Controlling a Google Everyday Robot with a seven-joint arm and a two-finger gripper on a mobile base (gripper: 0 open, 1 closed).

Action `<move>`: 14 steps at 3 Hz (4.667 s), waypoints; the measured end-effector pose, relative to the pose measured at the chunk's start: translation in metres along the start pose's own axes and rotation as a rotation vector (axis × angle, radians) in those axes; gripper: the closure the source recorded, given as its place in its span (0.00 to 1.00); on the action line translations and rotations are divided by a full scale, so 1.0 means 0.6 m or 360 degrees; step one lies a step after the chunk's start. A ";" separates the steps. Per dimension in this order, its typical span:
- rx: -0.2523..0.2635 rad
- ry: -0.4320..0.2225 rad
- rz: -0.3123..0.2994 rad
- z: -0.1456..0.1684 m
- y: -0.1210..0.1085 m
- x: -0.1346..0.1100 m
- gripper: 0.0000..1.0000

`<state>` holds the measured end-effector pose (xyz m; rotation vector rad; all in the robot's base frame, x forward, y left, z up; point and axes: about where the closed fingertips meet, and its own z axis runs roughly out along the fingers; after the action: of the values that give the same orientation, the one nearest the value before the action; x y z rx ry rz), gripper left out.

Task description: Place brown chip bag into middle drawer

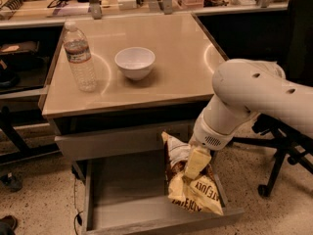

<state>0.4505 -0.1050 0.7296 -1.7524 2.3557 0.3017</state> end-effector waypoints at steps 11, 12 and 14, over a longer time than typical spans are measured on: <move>-0.0184 -0.0319 0.0430 0.325 -0.023 -0.049 1.00; -0.0222 -0.0335 0.0472 0.355 -0.002 -0.057 1.00; -0.0235 -0.0441 0.0535 0.413 -0.001 -0.087 1.00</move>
Offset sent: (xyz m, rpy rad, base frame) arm 0.0124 0.0363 -0.0878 0.1475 0.1066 -0.0939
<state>0.4733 0.0108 0.5055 -1.2587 2.4586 0.7341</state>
